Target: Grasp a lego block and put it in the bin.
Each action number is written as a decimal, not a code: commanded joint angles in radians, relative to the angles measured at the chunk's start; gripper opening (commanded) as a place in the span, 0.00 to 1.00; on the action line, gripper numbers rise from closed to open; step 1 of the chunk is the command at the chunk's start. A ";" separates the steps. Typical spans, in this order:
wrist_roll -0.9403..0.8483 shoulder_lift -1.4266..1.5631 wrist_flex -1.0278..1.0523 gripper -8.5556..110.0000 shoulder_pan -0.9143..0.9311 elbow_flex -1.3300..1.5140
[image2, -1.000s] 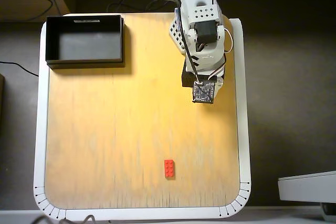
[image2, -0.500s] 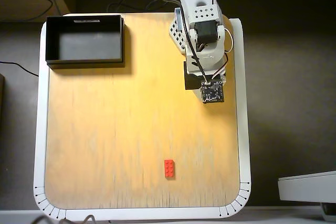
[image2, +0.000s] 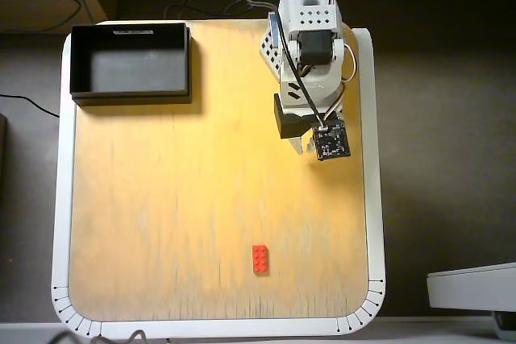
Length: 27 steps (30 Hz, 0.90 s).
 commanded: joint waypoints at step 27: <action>0.210 -1.229 -0.086 0.21 0.216 -1.207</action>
